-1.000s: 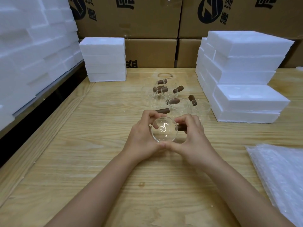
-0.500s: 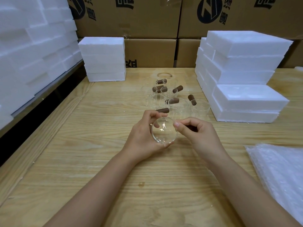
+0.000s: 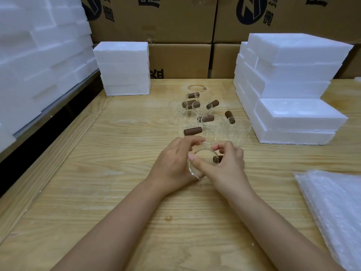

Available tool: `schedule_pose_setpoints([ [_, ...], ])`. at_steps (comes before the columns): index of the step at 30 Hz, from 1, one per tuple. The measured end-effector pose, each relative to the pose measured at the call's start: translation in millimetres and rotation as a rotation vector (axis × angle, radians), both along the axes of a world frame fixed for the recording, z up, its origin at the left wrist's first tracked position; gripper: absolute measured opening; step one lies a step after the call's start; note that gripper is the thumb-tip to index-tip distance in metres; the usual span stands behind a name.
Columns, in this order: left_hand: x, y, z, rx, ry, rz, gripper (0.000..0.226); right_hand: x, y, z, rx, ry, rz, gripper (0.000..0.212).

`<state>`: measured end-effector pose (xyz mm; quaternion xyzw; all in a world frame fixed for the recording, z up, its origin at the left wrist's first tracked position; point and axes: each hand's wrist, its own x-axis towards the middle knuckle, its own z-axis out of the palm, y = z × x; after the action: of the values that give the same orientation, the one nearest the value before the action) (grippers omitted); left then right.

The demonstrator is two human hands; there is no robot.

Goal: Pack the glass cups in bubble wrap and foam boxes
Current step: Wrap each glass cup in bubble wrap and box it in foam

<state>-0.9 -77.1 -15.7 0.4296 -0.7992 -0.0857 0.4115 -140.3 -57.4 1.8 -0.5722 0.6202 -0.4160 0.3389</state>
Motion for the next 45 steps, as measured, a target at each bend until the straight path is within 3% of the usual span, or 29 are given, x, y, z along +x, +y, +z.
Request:
schedule_pose_setpoints([
  [5, 2, 0, 2, 0.04, 0.065, 0.014, 0.056, -1, 3, 1, -0.085, 0.177, 0.112, 0.073],
  [8, 3, 0, 3, 0.095, 0.144, 0.036, 0.062, -5, 3, 3, -0.177, 0.169, 0.171, 0.071],
  [11, 5, 0, 3, 0.127, 0.249, 0.074, 0.066, -9, 3, 6, -0.326, 0.073, 0.23, 0.051],
  [14, 6, -1, 5, 0.157, 0.354, 0.054, 0.063, -16, -2, 9, -0.369, -0.167, 0.3, 0.026],
  [16, 8, -2, 6, 0.189, 0.4, 0.026, 0.064, -20, -4, 10, -0.366, -0.289, 0.329, 0.023],
  [22, 9, -2, 5, 0.298, 0.512, -0.059, 0.076, -17, -6, 4, -0.401, -0.364, 0.288, 0.018],
  [26, 11, -2, 3, 0.282, 0.421, -0.13, 0.112, -18, -9, 5, -0.409, -0.453, 0.214, 0.018],
  [29, 12, -1, 3, 0.238, 0.345, -0.18, 0.12, -20, -11, 8, -0.372, -0.537, 0.161, 0.017],
  [34, 8, -4, 3, 0.144, 0.318, -0.165, 0.106, -18, -12, 8, -0.271, -0.612, 0.12, 0.016],
  [37, 9, -4, 5, 0.092, 0.325, -0.139, 0.097, -14, -11, 4, -0.196, -0.559, 0.105, 0.02],
  [41, 8, -3, 9, 0.052, 0.287, -0.068, 0.067, -14, -12, 0, -0.129, -0.486, 0.057, 0.024],
  [45, 7, -1, 10, 0.062, 0.282, -0.043, 0.065, -11, -9, -2, -0.17, -0.359, -0.005, 0.021],
])
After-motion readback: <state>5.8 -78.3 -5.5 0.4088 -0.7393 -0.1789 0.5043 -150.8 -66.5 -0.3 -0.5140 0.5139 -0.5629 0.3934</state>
